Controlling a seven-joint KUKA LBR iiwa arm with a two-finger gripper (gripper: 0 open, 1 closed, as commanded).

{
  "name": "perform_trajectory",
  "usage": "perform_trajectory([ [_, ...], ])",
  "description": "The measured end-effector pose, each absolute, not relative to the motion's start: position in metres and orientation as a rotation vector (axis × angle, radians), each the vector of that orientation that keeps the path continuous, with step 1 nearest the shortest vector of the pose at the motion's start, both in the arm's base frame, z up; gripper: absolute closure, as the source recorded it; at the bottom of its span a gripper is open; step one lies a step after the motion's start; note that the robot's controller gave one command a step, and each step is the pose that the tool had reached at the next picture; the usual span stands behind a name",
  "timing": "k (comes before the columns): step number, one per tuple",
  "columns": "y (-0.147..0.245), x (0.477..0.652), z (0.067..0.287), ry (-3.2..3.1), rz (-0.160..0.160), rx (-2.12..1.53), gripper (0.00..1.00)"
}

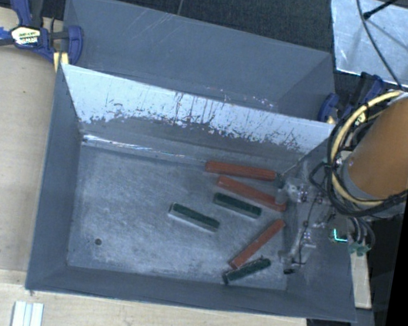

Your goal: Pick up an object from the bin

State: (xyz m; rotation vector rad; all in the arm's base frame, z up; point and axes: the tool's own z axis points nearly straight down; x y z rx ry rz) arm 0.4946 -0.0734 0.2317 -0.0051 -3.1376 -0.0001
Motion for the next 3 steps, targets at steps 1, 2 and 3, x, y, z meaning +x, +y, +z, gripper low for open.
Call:
perform_trajectory([
  [1, -0.080, 0.498, 0.111, -3.079, -0.002, 0.608, 0.00],
  [2, -0.078, 0.492, 0.071, -3.078, 0.005, 0.688, 0.00],
  [3, -0.078, 0.489, 0.071, -3.070, 0.002, 0.692, 1.00],
])
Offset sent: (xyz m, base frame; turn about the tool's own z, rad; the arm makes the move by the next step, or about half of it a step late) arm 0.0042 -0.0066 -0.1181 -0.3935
